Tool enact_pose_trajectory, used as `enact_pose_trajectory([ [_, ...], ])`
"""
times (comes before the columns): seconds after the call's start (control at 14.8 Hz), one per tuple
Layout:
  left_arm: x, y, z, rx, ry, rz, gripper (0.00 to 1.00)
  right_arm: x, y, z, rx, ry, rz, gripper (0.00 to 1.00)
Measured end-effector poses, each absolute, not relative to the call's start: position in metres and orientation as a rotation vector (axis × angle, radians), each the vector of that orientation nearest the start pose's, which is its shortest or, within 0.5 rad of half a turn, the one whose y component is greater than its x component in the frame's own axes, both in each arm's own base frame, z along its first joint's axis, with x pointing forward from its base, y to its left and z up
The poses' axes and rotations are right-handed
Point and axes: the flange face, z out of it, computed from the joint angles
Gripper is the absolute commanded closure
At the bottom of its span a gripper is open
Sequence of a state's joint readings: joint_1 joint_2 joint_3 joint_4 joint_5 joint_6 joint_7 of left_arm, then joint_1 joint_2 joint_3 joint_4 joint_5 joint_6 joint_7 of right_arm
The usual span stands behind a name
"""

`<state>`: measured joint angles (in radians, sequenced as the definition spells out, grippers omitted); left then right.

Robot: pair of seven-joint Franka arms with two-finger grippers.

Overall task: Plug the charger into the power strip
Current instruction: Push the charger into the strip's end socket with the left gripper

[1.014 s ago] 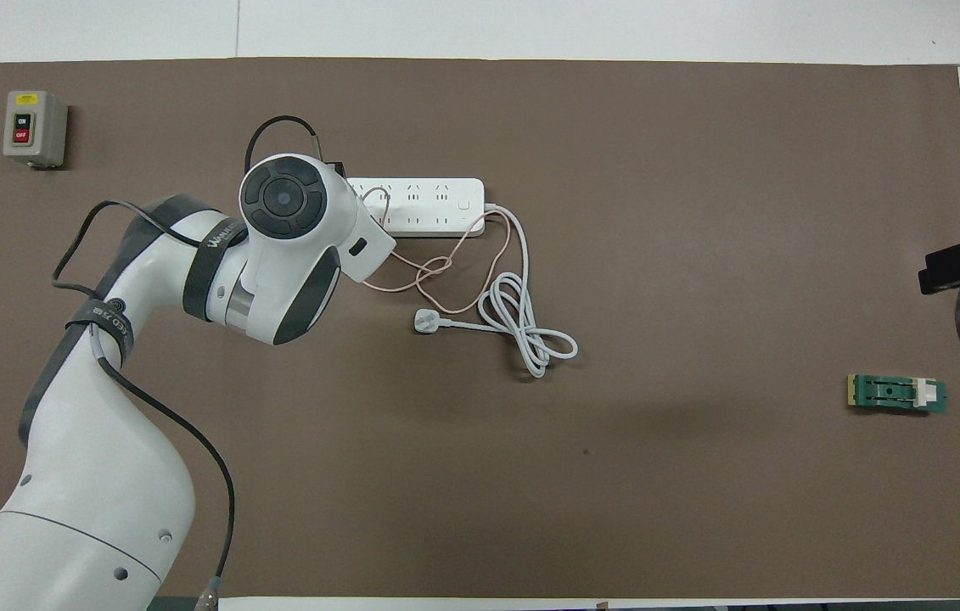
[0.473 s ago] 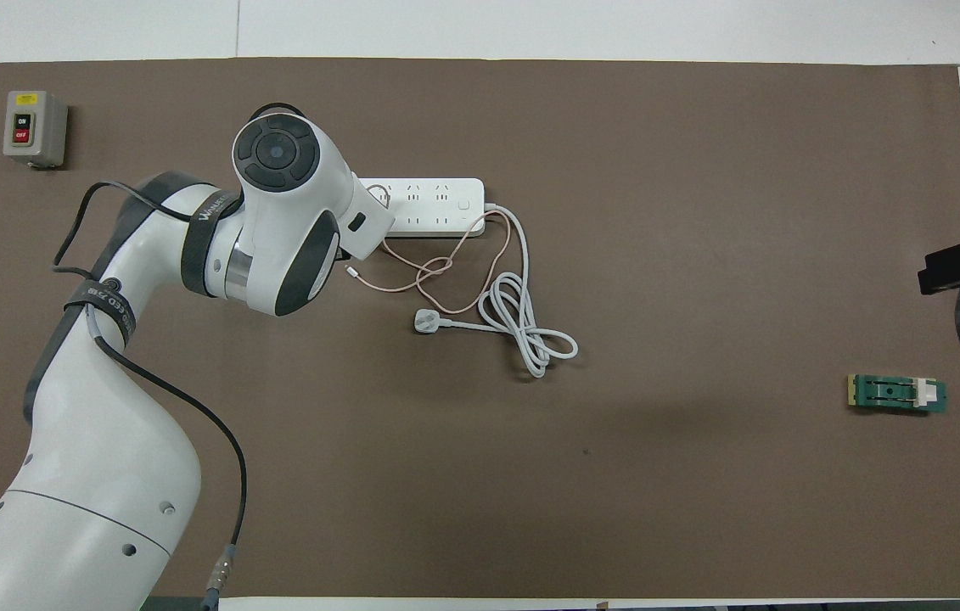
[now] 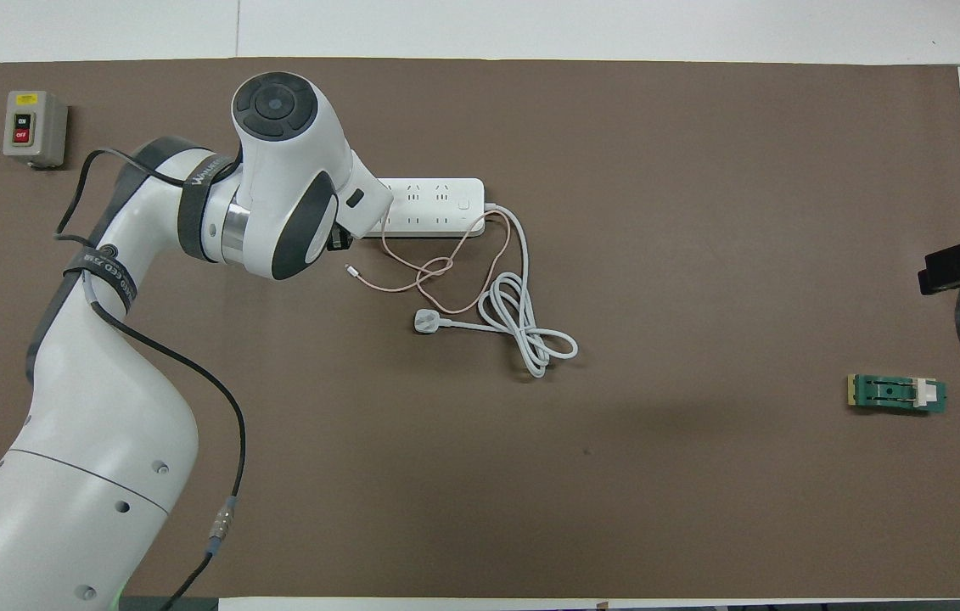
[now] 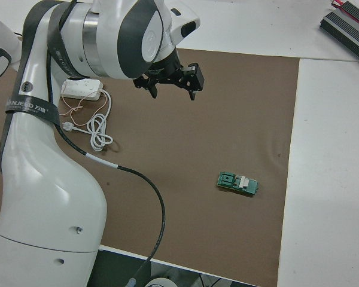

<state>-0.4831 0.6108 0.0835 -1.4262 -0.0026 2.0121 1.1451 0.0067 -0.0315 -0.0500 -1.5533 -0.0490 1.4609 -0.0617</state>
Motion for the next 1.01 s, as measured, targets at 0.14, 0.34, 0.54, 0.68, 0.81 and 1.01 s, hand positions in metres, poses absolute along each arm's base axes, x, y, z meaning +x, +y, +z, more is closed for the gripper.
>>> enact_pose_trajectory([
  [0.14, 0.656, -0.288, 0.337, -2.161, 2.243, 0.069, 1.0, 0.533, -0.029, 0.641, -3.184, -0.023, 0.101, 0.0],
  [0.34, 0.658, -0.289, 0.334, -2.132, 2.273, 0.078, 1.0, 0.533, -0.029, 0.641, -3.184, -0.023, 0.101, 0.0],
  [0.54, 0.658, -0.289, 0.334, -2.122, 2.281, 0.077, 1.0, 0.532, -0.029, 0.641, -3.184, -0.023, 0.101, 0.0],
  [0.68, 0.658, -0.289, 0.334, -2.122, 2.282, 0.077, 0.8, 0.532, -0.029, 0.641, -3.184, -0.023, 0.101, 0.0],
  [0.81, 0.658, -0.289, 0.334, -2.122, 2.281, 0.077, 0.0, 0.532, -0.029, 0.641, -3.184, -0.023, 0.101, 0.0],
  [1.01, 0.657, -0.306, 0.316, -2.133, 2.3, 0.015, 0.0, 0.532, -0.029, 0.641, -3.184, -0.023, 0.101, 0.0],
])
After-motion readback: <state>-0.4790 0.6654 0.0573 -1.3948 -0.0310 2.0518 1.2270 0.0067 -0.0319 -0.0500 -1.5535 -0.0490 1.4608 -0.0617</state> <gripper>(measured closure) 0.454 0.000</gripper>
